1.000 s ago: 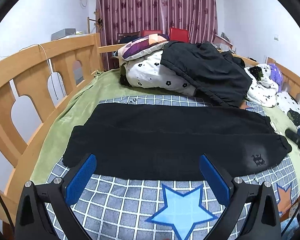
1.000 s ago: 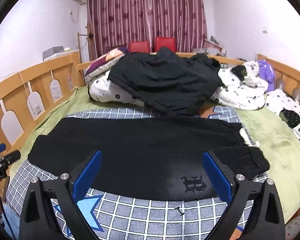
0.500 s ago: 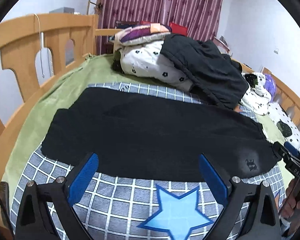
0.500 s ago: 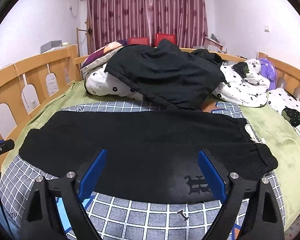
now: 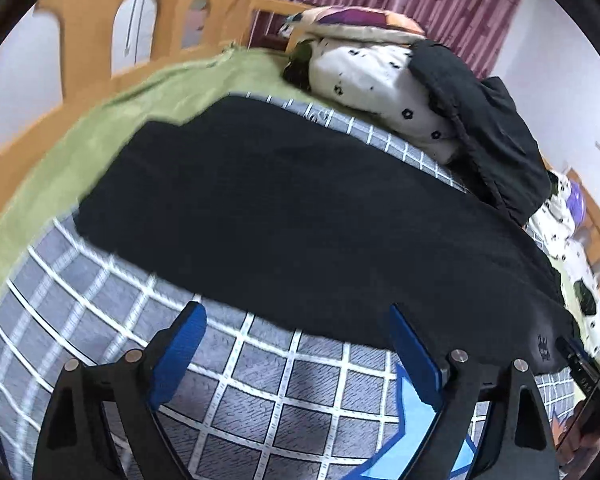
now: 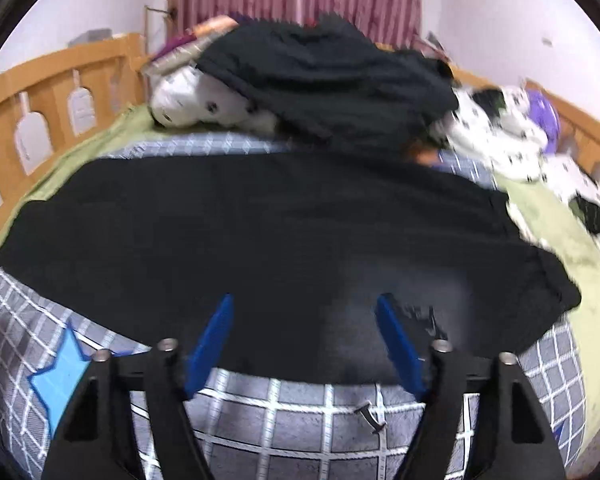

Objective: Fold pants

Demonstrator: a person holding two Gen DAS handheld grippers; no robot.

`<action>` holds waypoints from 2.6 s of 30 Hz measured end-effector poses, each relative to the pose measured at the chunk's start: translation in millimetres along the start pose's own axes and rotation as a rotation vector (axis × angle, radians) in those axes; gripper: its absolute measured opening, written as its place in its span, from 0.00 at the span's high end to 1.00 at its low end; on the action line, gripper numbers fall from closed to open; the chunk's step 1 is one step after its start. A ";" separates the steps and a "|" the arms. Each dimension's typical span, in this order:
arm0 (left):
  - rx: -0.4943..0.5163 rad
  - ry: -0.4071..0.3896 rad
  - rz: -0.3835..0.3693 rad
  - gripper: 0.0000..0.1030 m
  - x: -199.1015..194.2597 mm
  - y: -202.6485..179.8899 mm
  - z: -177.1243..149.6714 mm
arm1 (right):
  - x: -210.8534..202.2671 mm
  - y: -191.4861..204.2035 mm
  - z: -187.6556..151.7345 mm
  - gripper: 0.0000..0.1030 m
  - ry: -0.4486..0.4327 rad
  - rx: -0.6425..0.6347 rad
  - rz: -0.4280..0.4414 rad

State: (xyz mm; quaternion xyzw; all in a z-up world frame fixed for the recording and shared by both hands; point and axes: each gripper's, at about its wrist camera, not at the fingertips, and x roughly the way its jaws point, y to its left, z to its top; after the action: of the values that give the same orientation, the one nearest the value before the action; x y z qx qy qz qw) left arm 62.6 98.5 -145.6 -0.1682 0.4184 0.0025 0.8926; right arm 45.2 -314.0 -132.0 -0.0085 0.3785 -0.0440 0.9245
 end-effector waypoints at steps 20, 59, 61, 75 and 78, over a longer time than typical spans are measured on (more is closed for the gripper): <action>-0.256 -0.001 -0.055 0.35 55.0 65.7 -0.4 | 62.5 -110.8 -46.1 0.41 0.117 0.499 0.079; -0.045 -0.312 -0.007 0.91 89.7 -39.2 207.3 | 134.0 -166.5 160.8 0.92 -0.098 0.442 0.168; -0.038 -0.291 0.014 0.91 119.7 -44.3 215.4 | 163.2 -166.0 167.1 0.92 -0.078 0.441 0.150; -0.106 -0.149 -0.014 0.38 158.5 -36.7 193.9 | 198.9 -163.4 132.5 0.60 0.043 0.389 0.067; -0.106 -0.091 -0.072 0.38 132.8 -36.6 162.9 | 163.6 -164.7 113.8 0.52 0.055 0.353 0.063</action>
State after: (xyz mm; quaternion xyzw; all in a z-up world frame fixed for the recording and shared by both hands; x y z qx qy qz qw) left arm 275.8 95.1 -137.3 -0.2300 0.3705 0.0002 0.8999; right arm 228.7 -494.4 -157.1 0.1669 0.3901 -0.0808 0.9019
